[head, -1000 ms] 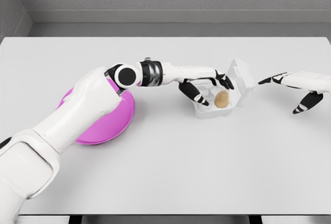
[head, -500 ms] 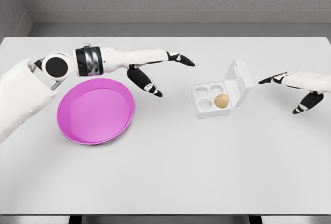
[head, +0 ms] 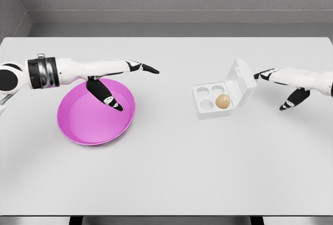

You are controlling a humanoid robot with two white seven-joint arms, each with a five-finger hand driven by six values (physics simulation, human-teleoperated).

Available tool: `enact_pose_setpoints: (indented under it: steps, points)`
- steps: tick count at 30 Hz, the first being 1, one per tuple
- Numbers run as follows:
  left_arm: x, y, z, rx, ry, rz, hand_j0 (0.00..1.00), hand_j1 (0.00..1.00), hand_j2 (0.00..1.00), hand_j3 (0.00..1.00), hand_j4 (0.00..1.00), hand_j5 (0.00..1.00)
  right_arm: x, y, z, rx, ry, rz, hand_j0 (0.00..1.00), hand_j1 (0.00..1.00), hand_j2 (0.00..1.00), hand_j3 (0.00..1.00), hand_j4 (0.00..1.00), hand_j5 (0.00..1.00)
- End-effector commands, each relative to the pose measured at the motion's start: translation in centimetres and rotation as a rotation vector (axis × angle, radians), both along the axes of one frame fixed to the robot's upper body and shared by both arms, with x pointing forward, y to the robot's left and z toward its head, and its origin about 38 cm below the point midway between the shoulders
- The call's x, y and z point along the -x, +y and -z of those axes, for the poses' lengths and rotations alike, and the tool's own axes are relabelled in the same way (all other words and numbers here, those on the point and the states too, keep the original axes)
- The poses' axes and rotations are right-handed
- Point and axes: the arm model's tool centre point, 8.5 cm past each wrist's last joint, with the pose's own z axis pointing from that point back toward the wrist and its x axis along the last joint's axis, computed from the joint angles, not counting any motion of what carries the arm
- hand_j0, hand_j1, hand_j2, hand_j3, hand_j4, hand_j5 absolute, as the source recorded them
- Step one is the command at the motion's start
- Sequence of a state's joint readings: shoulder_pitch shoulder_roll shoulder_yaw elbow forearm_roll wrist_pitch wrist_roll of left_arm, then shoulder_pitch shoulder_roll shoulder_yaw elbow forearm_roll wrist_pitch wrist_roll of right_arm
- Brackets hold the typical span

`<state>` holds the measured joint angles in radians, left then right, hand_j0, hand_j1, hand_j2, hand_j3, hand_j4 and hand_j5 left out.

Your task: Pack egg into the box and close the box lid

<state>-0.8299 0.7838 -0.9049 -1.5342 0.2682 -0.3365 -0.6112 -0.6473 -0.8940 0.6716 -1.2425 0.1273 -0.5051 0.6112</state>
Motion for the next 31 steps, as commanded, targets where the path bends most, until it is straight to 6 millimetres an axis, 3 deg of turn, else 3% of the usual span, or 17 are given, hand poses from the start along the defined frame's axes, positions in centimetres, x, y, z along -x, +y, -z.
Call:
enact_pose_setpoints:
  steps: [1,9,12,15,16,18,19,21,24,28,31]
  points:
    - [0.0,0.2,-0.1,0.002,0.004,-0.004,1.0,1.0,1.0,1.0,1.0,1.0,0.0,0.4,-0.5,-0.006,-0.009,-0.01,1.0,1.0,1.0,1.0,1.0,1.0]
    - [0.2,0.2,0.6,0.003,0.02,-0.006,1.0,1.0,1.0,1.0,1.0,1.0,0.5,3.5,-2.2,-0.017,-0.052,-0.084,1.0,1.0,1.0,1.0,1.0,1.0]
    - [0.2,0.3,0.5,0.006,0.016,-0.011,1.0,1.0,1.0,1.0,1.0,1.0,1.4,6.3,-2.8,-0.028,-0.067,-0.152,1.0,1.0,1.0,1.0,1.0,1.0]
    - [0.2,0.4,0.5,0.006,0.017,-0.012,1.0,1.0,1.0,1.0,1.0,1.0,2.4,9.6,-0.7,-0.042,-0.016,-0.221,1.0,1.0,1.0,1.0,1.0,1.0]
    - [0.1,0.4,0.4,0.006,0.015,-0.012,1.0,1.0,1.0,1.0,1.0,1.0,2.4,9.6,-0.5,-0.04,-0.012,-0.226,1.0,1.0,1.0,1.0,1.0,1.0]
    - [0.1,0.5,0.4,0.004,0.015,-0.014,1.0,1.0,1.0,1.0,1.0,1.0,1.9,8.8,-1.6,-0.036,-0.038,-0.205,1.0,1.0,1.0,1.0,1.0,1.0]
    - [0.1,0.5,0.4,0.004,0.016,-0.016,1.0,1.0,1.0,1.0,1.0,1.0,1.4,7.8,-3.3,-0.046,-0.082,-0.175,1.0,1.0,1.0,1.0,1.0,1.0]
    - [0.1,0.7,0.5,0.001,0.018,-0.021,1.0,1.0,1.0,1.0,1.0,1.0,1.2,4.2,-5.9,-0.024,-0.14,-0.098,1.0,1.0,1.0,1.0,1.0,1.0]
    - [0.2,1.3,0.6,-0.01,0.017,-0.026,1.0,1.0,1.0,1.0,1.0,1.0,0.8,2.3,-5.8,-0.014,-0.129,-0.043,1.0,1.0,1.0,1.0,1.0,1.0]
    - [0.9,7.4,0.8,-0.018,0.012,-0.164,1.0,1.0,1.0,1.0,1.0,1.0,0.5,1.3,-5.4,-0.017,-0.12,-0.017,1.0,1.0,1.0,1.0,1.0,1.0]
    - [1.0,8.1,1.6,-0.027,0.032,-0.185,1.0,1.0,1.0,1.0,1.0,1.0,0.6,1.5,-4.8,-0.02,-0.114,-0.022,1.0,1.0,1.0,1.0,1.0,1.0]
